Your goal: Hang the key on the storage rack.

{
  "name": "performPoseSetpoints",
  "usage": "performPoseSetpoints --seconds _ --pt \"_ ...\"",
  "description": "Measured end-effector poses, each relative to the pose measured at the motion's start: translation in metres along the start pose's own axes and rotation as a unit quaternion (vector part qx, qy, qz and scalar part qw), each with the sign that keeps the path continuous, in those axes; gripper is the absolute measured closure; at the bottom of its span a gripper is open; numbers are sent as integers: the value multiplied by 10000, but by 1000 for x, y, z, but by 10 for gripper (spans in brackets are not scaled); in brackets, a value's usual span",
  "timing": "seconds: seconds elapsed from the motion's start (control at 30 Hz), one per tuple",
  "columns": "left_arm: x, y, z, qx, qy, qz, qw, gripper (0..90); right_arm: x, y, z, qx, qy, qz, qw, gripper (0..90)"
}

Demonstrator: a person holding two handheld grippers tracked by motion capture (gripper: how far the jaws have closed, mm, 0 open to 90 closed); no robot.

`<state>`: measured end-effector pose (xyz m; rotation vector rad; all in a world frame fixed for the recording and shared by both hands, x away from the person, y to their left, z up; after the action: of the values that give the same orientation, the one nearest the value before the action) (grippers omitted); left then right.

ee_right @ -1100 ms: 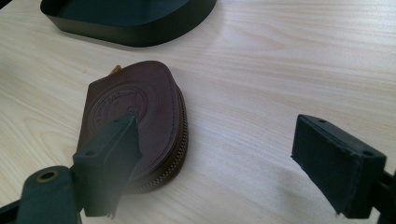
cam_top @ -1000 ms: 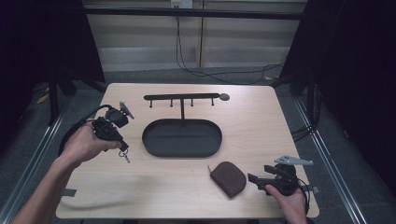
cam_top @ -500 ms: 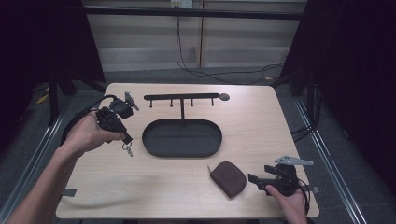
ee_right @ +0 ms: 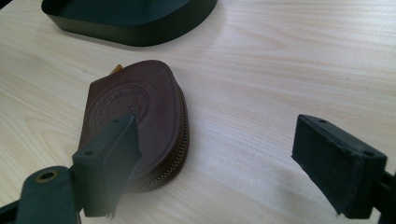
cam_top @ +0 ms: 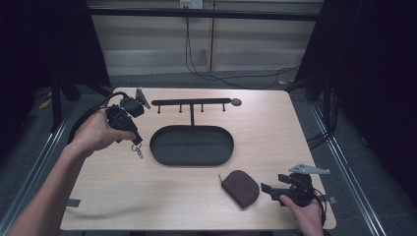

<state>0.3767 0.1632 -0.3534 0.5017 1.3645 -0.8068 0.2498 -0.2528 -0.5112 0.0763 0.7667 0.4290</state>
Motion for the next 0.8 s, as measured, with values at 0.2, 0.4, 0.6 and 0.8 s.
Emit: performPoseSetpoints --seconds 0.2,0.4,0.6,0.8 --pt "2 3 9 -73 -8 -62 10000 894 1 0 0 11 2 17 10000 146" --pt "-6 5 19 -51 3 -41 10000 894 0 0 0 31 3 55 10000 155" --pt "-11 6 33 -95 -1 -37 9999 894 0 0 0 65 0 65 10000 155" --pt "-10 8 45 -160 -9 -40 9999 894 0 0 0 59 14 80 9999 153"
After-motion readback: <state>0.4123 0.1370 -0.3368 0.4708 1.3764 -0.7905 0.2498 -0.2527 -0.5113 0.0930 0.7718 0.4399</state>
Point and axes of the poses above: each handheld gripper's, and its own axes: x roughly forward along the jaws, z roughly out of its top, y roughly to its left, the point moved 6 cm from there along x, roughly forward along the jaws, and after that the axes turned 4 degrees about -z, right-handed, at the moved point
